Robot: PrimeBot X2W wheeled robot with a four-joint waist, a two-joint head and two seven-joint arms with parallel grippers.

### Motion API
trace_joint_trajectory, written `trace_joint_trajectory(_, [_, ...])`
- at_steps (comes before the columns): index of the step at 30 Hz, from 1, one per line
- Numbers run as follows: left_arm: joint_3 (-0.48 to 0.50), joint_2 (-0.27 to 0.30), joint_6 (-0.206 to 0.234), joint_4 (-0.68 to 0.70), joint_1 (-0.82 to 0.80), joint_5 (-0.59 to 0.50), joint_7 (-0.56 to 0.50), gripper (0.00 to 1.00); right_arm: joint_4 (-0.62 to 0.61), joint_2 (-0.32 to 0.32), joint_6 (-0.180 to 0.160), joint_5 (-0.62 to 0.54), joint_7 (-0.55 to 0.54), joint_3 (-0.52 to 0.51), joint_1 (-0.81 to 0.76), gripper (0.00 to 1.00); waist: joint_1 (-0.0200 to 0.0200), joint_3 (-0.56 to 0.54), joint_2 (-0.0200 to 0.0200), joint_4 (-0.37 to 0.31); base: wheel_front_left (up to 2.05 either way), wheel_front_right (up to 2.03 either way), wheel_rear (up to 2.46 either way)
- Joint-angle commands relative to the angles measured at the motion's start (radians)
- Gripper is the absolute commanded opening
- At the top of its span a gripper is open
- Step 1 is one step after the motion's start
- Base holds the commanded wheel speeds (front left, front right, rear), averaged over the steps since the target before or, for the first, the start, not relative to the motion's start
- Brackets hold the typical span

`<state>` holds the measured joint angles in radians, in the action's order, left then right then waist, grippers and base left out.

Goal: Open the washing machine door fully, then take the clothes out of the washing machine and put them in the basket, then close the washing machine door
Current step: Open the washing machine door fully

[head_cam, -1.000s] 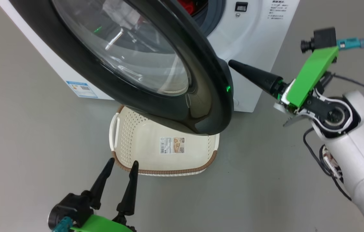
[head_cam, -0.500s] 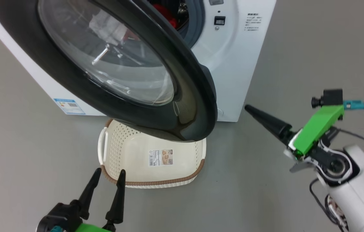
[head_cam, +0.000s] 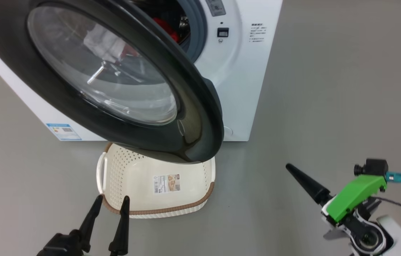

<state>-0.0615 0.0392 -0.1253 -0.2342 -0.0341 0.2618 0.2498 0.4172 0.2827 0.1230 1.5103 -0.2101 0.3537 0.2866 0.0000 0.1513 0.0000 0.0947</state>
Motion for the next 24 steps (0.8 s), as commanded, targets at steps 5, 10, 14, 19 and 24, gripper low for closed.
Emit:
trace_joint_trajectory(5, [0.041,0.011,-0.005,0.022,0.013,-0.014,0.012,1.0,-0.027,0.019,0.008,-0.039,0.071,0.042,-0.061,1.0,0.0,-0.007,0.0,-0.028,0.0,0.0,0.0])
trace_joint_trajectory(10, [0.042,0.011,-0.005,0.023,0.011,-0.017,0.012,1.0,-0.034,0.029,0.008,-0.086,0.179,0.063,-0.087,1.0,0.0,-0.003,0.0,-0.039,0.0,0.0,0.0])
trace_joint_trajectory(14, [0.045,0.011,-0.005,0.021,0.008,-0.015,0.012,1.0,-0.035,0.045,0.008,-0.143,0.268,0.093,-0.097,1.0,0.0,-0.001,0.0,-0.042,0.0,0.0,0.0])
trace_joint_trajectory(19, [0.043,0.011,-0.005,0.016,0.008,-0.013,0.012,1.0,-0.011,0.065,0.008,-0.216,0.415,0.147,-0.102,1.0,0.0,0.002,0.0,-0.046,0.0,0.0,0.0])
trace_joint_trajectory(24, [0.044,0.011,-0.005,0.014,0.009,-0.013,0.012,1.0,0.017,0.084,0.008,-0.31,0.467,0.19,-0.099,1.0,0.0,0.001,0.0,-0.048,0.0,0.0,0.0])
